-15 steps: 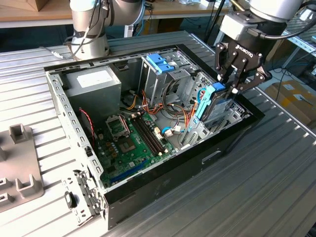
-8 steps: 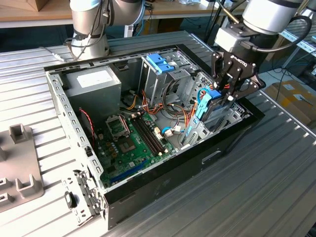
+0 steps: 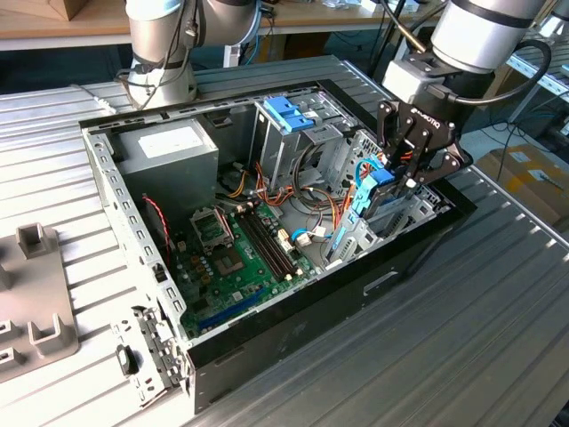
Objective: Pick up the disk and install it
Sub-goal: 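Insert the disk into the insertion slot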
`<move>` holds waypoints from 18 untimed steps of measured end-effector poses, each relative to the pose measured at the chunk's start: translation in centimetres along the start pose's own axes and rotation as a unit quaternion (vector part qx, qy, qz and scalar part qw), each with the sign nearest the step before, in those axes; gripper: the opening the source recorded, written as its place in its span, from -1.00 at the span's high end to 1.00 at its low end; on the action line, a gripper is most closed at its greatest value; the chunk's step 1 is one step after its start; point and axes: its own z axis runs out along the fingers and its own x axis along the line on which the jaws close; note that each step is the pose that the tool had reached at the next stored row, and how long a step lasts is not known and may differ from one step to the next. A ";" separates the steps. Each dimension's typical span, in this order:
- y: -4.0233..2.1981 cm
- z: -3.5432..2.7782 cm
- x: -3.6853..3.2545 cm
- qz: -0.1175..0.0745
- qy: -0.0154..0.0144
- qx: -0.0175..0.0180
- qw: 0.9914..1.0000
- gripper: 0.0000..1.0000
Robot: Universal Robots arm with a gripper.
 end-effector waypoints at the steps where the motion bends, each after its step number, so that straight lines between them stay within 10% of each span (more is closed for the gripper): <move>1: 0.00 0.00 0.00 0.000 0.000 0.000 1.000 0.30; 13: 0.40 0.14 0.01 0.000 0.000 0.000 1.000 0.03; 18: 0.53 1.11 -0.03 0.000 0.000 0.000 1.000 0.03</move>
